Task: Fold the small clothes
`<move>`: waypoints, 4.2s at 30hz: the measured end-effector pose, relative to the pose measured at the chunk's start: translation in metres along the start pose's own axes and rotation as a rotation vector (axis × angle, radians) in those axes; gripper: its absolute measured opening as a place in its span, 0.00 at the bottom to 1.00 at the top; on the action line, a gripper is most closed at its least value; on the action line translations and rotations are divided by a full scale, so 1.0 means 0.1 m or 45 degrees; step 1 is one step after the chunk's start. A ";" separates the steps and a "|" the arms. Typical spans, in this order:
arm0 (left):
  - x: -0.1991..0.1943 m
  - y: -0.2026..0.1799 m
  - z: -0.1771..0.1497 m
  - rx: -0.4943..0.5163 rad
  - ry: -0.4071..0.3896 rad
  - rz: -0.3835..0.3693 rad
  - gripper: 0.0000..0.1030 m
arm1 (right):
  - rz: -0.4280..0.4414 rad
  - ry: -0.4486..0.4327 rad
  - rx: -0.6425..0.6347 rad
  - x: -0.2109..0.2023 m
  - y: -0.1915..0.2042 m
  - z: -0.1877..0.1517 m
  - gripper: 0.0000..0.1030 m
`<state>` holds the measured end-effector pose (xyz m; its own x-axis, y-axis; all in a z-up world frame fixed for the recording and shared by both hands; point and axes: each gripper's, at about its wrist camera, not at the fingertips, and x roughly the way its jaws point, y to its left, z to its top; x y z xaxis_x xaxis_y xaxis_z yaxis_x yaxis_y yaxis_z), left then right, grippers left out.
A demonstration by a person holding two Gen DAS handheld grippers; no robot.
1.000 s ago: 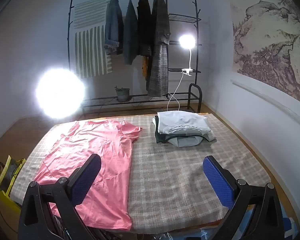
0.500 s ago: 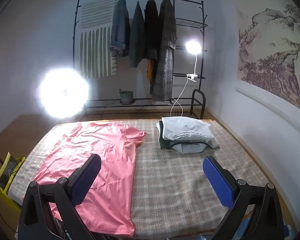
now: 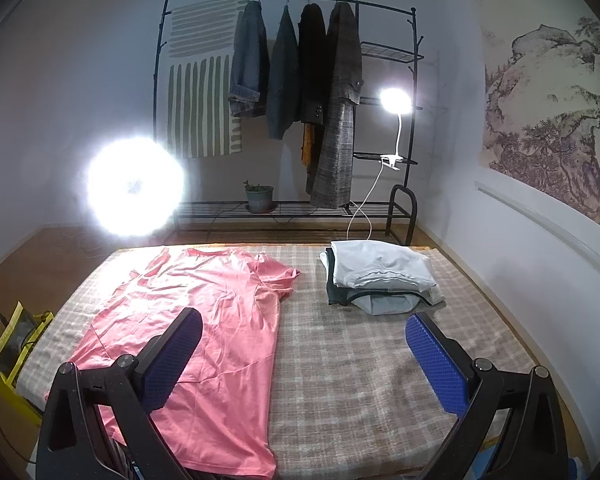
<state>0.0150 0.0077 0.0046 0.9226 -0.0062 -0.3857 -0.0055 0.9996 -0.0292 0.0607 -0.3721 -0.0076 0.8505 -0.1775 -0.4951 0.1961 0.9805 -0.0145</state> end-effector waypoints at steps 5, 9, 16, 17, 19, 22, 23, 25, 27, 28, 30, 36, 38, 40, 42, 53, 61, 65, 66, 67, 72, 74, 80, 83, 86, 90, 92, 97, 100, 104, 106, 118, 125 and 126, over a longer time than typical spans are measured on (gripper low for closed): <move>-0.01 -0.01 -0.01 0.007 -0.005 0.000 1.00 | -0.010 0.002 0.006 0.00 0.00 0.01 1.00; -0.01 -0.01 0.01 0.006 -0.001 -0.001 1.00 | -0.007 0.005 0.028 0.00 -0.06 -0.01 1.00; -0.01 0.00 0.00 0.007 -0.002 -0.002 1.00 | -0.004 0.007 0.032 0.00 -0.07 -0.01 1.00; -0.04 -0.02 0.00 0.010 -0.003 -0.001 1.00 | -0.002 0.008 0.034 0.00 -0.08 -0.02 1.00; -0.04 -0.02 0.00 0.009 -0.003 -0.001 1.00 | -0.001 0.010 0.035 0.00 -0.09 -0.02 1.00; -0.05 -0.03 0.01 0.011 -0.006 0.001 1.00 | -0.003 0.008 0.039 0.01 -0.10 -0.02 1.00; -0.04 -0.04 0.01 0.010 -0.004 -0.001 1.00 | -0.003 0.008 0.042 0.01 -0.11 -0.02 1.00; -0.05 -0.04 0.02 0.009 -0.004 -0.002 1.00 | -0.002 0.008 0.047 0.01 -0.13 -0.02 1.00; -0.05 -0.04 0.02 0.012 -0.003 0.000 1.00 | -0.002 0.006 0.046 0.01 -0.13 -0.03 1.00; -0.05 -0.04 0.03 0.013 -0.003 0.000 1.00 | -0.002 0.006 0.046 0.01 -0.13 -0.03 1.00; -0.05 -0.06 0.04 0.015 -0.006 0.000 1.00 | -0.001 0.002 0.043 0.00 -0.14 -0.03 1.00; -0.08 -0.09 0.08 0.018 -0.013 0.000 1.00 | -0.002 -0.008 0.033 -0.03 -0.13 -0.01 1.00; -0.08 -0.10 0.08 0.019 -0.014 0.002 1.00 | 0.001 -0.011 0.034 -0.04 -0.13 -0.01 1.00; -0.08 -0.10 0.08 0.018 -0.014 0.002 1.00 | -0.001 -0.009 0.034 -0.04 -0.13 -0.01 1.00; -0.08 -0.10 0.08 0.019 -0.015 0.002 1.00 | 0.000 -0.009 0.035 -0.04 -0.13 -0.01 1.00; -0.08 -0.09 0.07 0.020 -0.016 0.001 1.00 | 0.000 -0.010 0.033 -0.05 -0.13 -0.02 1.00; -0.08 -0.10 0.06 0.020 -0.016 0.000 1.00 | 0.000 -0.011 0.032 -0.06 -0.13 -0.02 1.00; -0.09 -0.09 0.07 0.023 -0.018 0.003 1.00 | 0.000 -0.011 0.033 -0.05 -0.13 -0.02 1.00; -0.09 -0.08 0.07 0.023 -0.018 0.006 1.00 | 0.000 -0.011 0.032 -0.05 -0.13 -0.02 1.00; -0.09 -0.06 0.07 0.024 -0.018 0.010 1.00 | 0.002 -0.011 0.030 -0.06 -0.13 -0.02 1.00; 0.00 0.13 0.03 0.021 -0.002 0.059 1.00 | 0.019 -0.009 0.013 -0.02 -0.06 0.04 1.00; 0.05 0.24 0.01 0.014 0.010 0.091 1.00 | 0.031 -0.024 0.011 0.00 -0.02 0.09 1.00; 0.22 0.62 -0.12 -0.031 0.042 0.159 0.94 | 0.184 -0.136 0.013 0.11 0.11 0.22 1.00; 0.38 0.82 -0.26 -0.082 0.111 0.154 0.85 | 0.279 -0.114 -0.024 0.24 0.22 0.34 1.00; 0.56 0.99 -0.41 -0.149 0.191 0.147 0.76 | 0.353 -0.086 -0.097 0.42 0.38 0.46 1.00; 0.71 1.20 -0.74 -0.273 0.270 0.111 0.75 | 0.481 -0.021 -0.112 0.69 0.55 0.59 1.00; 0.78 1.25 -0.94 -0.328 0.318 0.094 0.75 | 0.576 0.026 -0.092 0.85 0.67 0.67 1.00; 1.08 1.31 -1.33 -0.367 0.454 0.014 0.69 | 0.729 0.090 -0.075 1.13 1.07 0.77 0.99; 1.30 1.32 -1.45 -0.351 0.494 -0.027 0.64 | 0.764 0.152 -0.088 1.42 1.44 0.81 0.94; 1.54 1.38 -1.55 -0.348 0.491 -0.078 0.61 | 0.749 0.251 -0.129 1.96 1.93 0.86 0.84; 1.64 1.40 -1.61 -0.350 0.484 -0.105 0.58 | 0.752 0.303 -0.144 2.24 2.17 0.92 0.82; 1.89 1.47 -1.91 -0.291 0.529 -0.199 0.58 | 0.803 0.641 -0.272 4.14 3.94 0.86 0.64; 1.91 1.35 -1.94 -0.214 0.526 -0.251 0.58 | 0.688 0.788 -0.378 4.98 4.66 0.52 0.50; 1.91 1.34 -1.95 -0.204 0.525 -0.249 0.58 | 0.659 0.805 -0.402 5.07 4.71 0.47 0.48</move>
<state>0.1156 0.1350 -0.2527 0.6827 -0.2372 -0.6911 0.0637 0.9615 -0.2672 0.6077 -0.0038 -0.2248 0.3468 0.2850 -0.8936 -0.3640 0.9190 0.1518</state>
